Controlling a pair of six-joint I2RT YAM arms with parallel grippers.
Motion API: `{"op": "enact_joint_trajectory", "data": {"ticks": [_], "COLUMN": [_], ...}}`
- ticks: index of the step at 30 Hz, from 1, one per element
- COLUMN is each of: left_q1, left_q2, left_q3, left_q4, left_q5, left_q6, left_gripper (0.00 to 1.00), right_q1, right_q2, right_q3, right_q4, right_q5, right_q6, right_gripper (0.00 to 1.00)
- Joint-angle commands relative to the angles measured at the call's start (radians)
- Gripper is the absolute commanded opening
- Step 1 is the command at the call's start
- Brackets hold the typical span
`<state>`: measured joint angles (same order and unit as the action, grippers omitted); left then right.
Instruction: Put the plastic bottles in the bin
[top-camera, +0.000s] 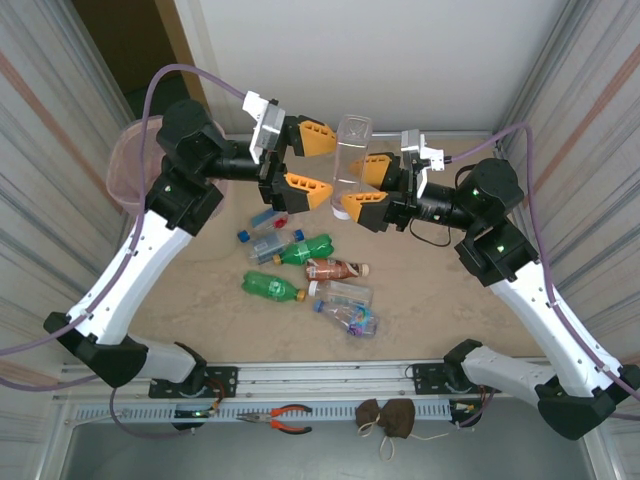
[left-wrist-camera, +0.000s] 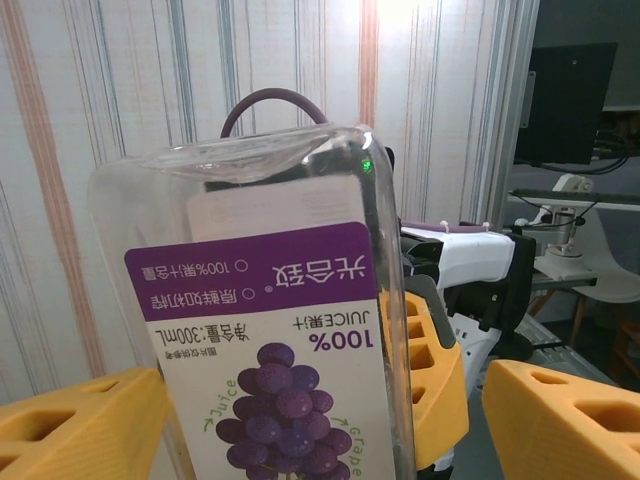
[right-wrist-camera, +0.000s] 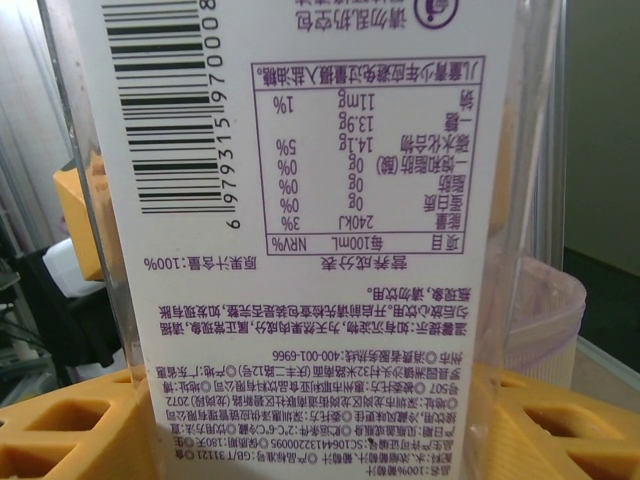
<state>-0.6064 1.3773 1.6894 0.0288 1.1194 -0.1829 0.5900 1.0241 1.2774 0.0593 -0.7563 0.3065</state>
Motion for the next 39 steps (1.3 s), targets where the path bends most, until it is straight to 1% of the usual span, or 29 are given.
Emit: {"op": "enact_joint_trajectory", "data": {"ticks": [1,7,10,16,17,24,30,32,34,37,39], "left_q1": [-0.019,-0.018,-0.017,-0.013,-0.01,-0.01,-0.009,-0.008,-0.002,0.023,0.053], "left_q2": [0.014,0.019,0.015,0.014,0.013,0.001,-0.003,-0.004,-0.007,-0.019,-0.031], "left_q3": [0.026,0.045,0.051,0.061,0.06,0.031,0.024,0.024,0.023,0.01,-0.001], "left_q4": [-0.067,-0.106,-0.146,-0.18,-0.179,-0.111,-0.102,-0.104,-0.108,-0.11,-0.11], "left_q5": [-0.025,-0.03,-0.056,-0.074,-0.068,0.002,0.019,0.016,0.011,-0.015,-0.039], "left_q6": [0.038,0.04,0.057,0.049,0.049,0.031,0.037,0.042,0.044,0.04,0.027], "left_gripper": [0.86,0.86,0.86,0.85,0.84,0.69,0.58,0.56,0.56,0.55,0.55], "right_q1": [0.025,0.036,0.046,0.066,0.067,0.078,0.078,0.08,0.079,0.081,0.08], "right_q2": [-0.012,-0.02,-0.025,-0.027,-0.026,-0.024,-0.021,-0.02,-0.022,-0.028,-0.029], "right_q3": [0.031,0.035,0.034,0.038,0.037,0.049,0.053,0.053,0.053,0.054,0.052], "right_q4": [0.021,0.016,0.013,0.008,0.004,-0.031,-0.042,-0.045,-0.05,-0.07,-0.091], "right_q5": [-0.028,-0.017,-0.008,0.002,0.006,0.064,0.078,0.082,0.093,0.118,0.138], "right_q6": [-0.029,-0.045,-0.058,-0.08,-0.084,-0.113,-0.117,-0.119,-0.124,-0.135,-0.144], "right_gripper": [0.55,0.55,0.54,0.54,0.54,0.54,0.54,0.54,0.58,0.71,0.78]}}
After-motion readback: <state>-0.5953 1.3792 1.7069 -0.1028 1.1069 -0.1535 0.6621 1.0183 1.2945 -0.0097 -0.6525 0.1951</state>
